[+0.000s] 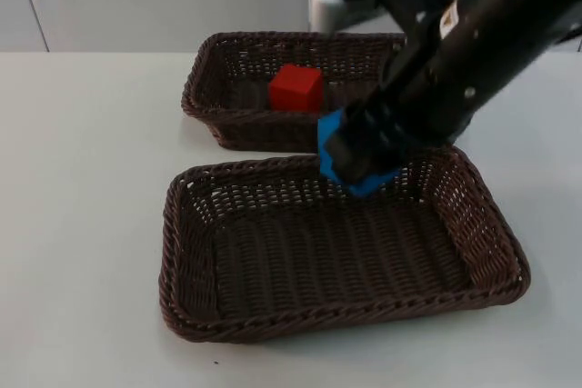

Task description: Pick up one cube with the left hand and place it into the upper basket. Pick up one cube with the right hand and place it into the lower basket.

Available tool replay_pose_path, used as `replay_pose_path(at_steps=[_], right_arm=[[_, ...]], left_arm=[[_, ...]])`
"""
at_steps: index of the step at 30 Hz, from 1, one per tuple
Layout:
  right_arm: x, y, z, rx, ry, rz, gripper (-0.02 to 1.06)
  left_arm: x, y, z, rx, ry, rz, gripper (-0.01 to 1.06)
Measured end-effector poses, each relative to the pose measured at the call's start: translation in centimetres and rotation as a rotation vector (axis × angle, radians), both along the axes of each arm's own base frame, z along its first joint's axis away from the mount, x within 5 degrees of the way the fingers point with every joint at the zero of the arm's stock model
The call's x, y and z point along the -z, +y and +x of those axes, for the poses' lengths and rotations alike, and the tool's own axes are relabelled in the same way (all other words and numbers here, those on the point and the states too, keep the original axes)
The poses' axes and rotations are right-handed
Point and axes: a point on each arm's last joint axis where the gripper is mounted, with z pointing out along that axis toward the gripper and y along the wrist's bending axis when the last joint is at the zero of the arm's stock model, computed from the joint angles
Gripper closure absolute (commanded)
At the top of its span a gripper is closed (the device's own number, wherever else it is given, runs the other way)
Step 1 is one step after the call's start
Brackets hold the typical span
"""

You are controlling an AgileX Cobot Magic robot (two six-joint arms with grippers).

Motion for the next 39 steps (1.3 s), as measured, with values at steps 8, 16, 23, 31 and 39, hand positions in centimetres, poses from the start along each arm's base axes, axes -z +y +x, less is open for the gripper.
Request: replay_pose_path(at_steps=[8, 16, 23, 31, 39], right_arm=[[3.6, 1.2, -0.4, -0.028, 0.009, -0.015, 1.05], [7.6, 2.0, -0.1, -0.036, 0.028, -0.041, 1.05], [9.0, 2.0, 0.0, -0.033, 0.041, -0.054, 1.04], [9.0, 2.0, 0.0, -0.033, 0.040, -0.053, 0.55], [8.4, 2.1, 0.1, -0.029, 0.014, -0.033, 0.19]], left_arm=[[0.0, 0.0, 0.0, 0.000, 0.000, 0.000, 0.08], [0.0, 0.0, 0.0, 0.000, 0.000, 0.000, 0.08], [0.0, 0.0, 0.0, 0.000, 0.000, 0.000, 0.08], [0.0, 0.0, 0.0, 0.000, 0.000, 0.000, 0.08], [0.0, 0.0, 0.0, 0.000, 0.000, 0.000, 0.08]])
